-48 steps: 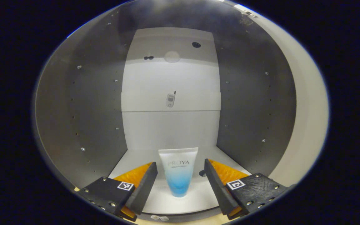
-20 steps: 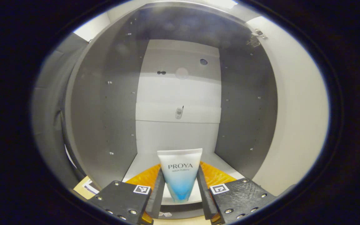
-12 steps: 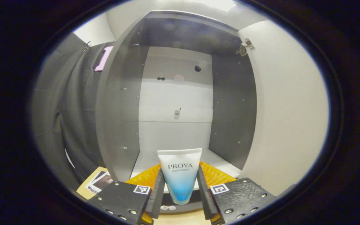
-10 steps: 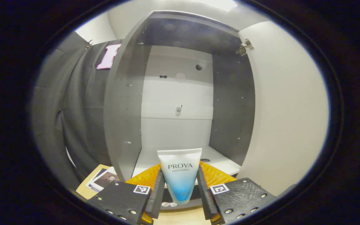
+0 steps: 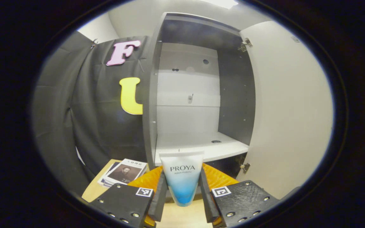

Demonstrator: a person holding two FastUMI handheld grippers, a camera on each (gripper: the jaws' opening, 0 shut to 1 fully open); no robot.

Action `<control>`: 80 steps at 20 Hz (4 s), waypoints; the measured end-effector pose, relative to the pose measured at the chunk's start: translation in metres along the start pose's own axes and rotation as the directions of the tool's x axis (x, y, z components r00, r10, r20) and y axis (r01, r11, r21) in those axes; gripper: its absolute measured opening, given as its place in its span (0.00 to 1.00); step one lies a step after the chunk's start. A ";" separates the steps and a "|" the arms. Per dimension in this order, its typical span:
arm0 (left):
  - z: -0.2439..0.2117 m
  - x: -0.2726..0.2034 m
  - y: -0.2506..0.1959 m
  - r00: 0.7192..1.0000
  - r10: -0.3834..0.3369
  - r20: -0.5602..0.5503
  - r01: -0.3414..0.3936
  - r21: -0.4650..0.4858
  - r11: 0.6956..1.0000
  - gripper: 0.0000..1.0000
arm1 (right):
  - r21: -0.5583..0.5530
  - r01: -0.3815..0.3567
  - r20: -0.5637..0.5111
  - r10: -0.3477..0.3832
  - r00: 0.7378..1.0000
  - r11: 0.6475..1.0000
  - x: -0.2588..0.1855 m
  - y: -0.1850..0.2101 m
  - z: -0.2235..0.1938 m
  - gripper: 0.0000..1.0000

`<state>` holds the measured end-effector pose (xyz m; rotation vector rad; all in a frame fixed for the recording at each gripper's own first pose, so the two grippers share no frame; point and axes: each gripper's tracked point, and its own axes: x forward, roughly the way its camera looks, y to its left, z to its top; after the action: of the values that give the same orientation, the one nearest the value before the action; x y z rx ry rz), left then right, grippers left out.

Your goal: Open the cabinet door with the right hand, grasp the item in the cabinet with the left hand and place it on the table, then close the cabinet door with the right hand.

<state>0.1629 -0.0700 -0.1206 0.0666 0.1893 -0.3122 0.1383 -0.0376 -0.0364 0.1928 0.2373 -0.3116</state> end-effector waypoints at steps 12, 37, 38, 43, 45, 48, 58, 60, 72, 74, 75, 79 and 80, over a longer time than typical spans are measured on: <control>-0.161 -0.039 0.059 0.994 0.094 -0.052 -0.092 0.051 0.994 0.53 | 0.057 0.078 -0.047 -0.075 0.996 0.995 -0.055 -0.013 -0.038 0.98; -0.312 -0.061 0.051 0.975 0.066 -0.214 -0.058 0.041 0.997 0.57 | 0.051 0.112 -0.148 -0.103 0.984 0.992 -0.071 0.002 -0.067 0.98; -0.311 -0.063 0.051 0.974 0.068 -0.215 -0.061 0.036 0.997 0.60 | 0.055 0.112 -0.151 -0.102 0.983 0.992 -0.071 0.002 -0.070 0.98; -0.283 -0.061 0.051 0.981 0.062 -0.185 -0.055 0.040 0.998 0.86 | 0.093 0.130 -0.169 -0.113 0.979 0.987 -0.073 -0.004 -0.084 0.98; -0.260 -0.063 0.046 0.987 0.057 -0.152 -0.051 0.039 0.998 0.85 | 0.094 0.147 -0.178 -0.129 0.976 0.985 -0.074 -0.006 -0.096 0.98; -0.217 -0.076 0.043 0.993 0.072 -0.093 -0.073 -0.008 0.997 0.85 | 0.094 0.165 -0.184 -0.146 0.972 0.982 -0.079 -0.011 -0.110 0.98; -0.059 -0.135 0.033 0.998 0.036 0.054 -0.035 -0.006 0.999 0.85 | -0.001 0.207 -0.062 -0.207 0.976 0.978 -0.083 -0.017 -0.084 0.98; -0.033 -0.142 0.035 0.998 0.030 0.051 -0.028 -0.031 0.999 0.85 | -0.007 0.198 -0.014 -0.198 0.980 0.980 -0.084 -0.016 -0.061 0.93; 0.062 -0.167 0.081 0.999 0.051 -0.004 -0.052 -0.064 0.997 0.85 | 0.076 0.040 0.159 -0.052 0.986 0.996 -0.110 0.037 0.016 0.98; 0.068 -0.160 0.099 0.998 0.070 -0.006 -0.070 -0.055 0.996 0.85 | 0.037 -0.001 0.168 -0.005 0.986 0.999 -0.113 0.053 0.020 0.92; 0.071 -0.156 0.111 0.996 0.089 -0.005 -0.090 -0.045 0.995 0.84 | 0.020 -0.029 0.163 0.025 0.986 0.999 -0.114 0.062 0.021 0.92; 0.083 -0.152 0.133 0.992 0.128 0.016 -0.128 -0.042 0.991 0.85 | -0.046 -0.107 0.132 0.112 0.985 0.993 -0.125 0.085 0.012 0.98; 0.085 -0.152 0.136 0.991 0.132 0.026 -0.131 -0.035 0.991 0.84 | -0.054 -0.112 0.125 0.118 0.985 0.992 -0.126 0.087 0.010 0.98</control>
<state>0.0778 0.0966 -0.0024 0.0414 0.1611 -0.1784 0.0515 0.0764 0.0189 0.1392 0.1055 -0.2029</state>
